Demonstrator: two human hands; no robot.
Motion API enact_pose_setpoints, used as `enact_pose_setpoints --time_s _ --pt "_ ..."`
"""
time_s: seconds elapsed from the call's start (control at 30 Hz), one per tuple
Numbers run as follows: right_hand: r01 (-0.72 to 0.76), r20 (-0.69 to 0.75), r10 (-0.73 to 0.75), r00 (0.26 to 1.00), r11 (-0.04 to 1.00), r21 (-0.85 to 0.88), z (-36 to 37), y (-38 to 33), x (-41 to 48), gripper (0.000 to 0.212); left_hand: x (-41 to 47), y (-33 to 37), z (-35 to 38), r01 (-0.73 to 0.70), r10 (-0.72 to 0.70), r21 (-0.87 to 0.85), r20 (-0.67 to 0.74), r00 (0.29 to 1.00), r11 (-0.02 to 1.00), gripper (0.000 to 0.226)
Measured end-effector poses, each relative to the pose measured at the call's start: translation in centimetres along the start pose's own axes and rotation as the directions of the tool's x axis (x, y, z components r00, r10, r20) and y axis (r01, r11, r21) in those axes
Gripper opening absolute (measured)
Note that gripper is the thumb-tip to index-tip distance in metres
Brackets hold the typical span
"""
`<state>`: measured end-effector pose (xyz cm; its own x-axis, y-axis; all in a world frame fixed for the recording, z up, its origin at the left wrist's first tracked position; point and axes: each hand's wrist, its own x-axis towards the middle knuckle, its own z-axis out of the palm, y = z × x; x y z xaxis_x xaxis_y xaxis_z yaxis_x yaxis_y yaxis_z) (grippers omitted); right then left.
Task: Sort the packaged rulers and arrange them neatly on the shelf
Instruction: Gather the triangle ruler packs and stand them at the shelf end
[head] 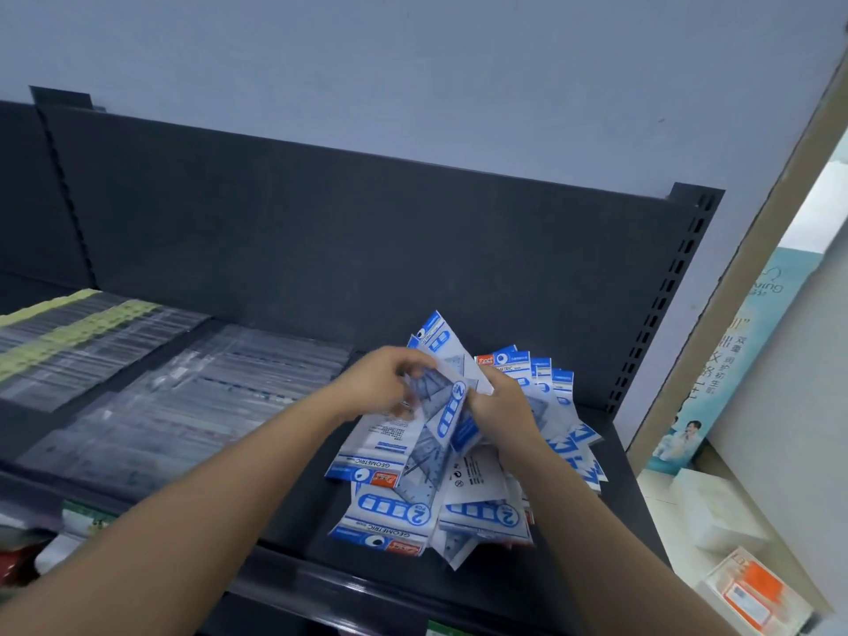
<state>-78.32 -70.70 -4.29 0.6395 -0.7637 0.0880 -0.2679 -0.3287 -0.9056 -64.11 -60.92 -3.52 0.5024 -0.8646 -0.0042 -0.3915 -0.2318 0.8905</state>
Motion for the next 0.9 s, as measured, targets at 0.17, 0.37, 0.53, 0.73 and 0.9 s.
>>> enact_pose_setpoints --time_s 0.17,0.37,0.53,0.73,0.9 --pt "-0.051 0.049 0.047 0.998 0.996 0.076 -0.2 0.2 -0.2 0.014 0.3 -0.3 0.9 -0.135 0.2 0.552 -0.06 0.978 0.823 0.068" --pt "-0.1 0.025 0.097 0.995 0.973 0.209 -1.6 0.0 -0.1 0.014 0.5 0.0 -0.3 -0.14 0.384 0.681 -0.22 0.897 0.718 0.024" --pt "-0.133 -0.014 0.143 0.99 0.949 0.287 -1.9 -0.3 0.0 0.014 1.0 2.3 -0.3 -0.154 0.026 -0.286 -0.404 0.914 0.946 0.017" --pt "-0.142 0.03 0.144 0.989 0.892 0.429 -2.2 -0.7 0.1 0.018 2.1 2.9 2.3 0.118 -0.167 -0.483 -0.06 0.984 0.868 0.017" --pt "-0.108 -0.057 0.129 0.99 0.952 0.287 -2.8 0.3 0.2 0.009 2.0 2.2 1.5 0.267 -0.26 0.021 -0.168 0.951 0.964 0.032"
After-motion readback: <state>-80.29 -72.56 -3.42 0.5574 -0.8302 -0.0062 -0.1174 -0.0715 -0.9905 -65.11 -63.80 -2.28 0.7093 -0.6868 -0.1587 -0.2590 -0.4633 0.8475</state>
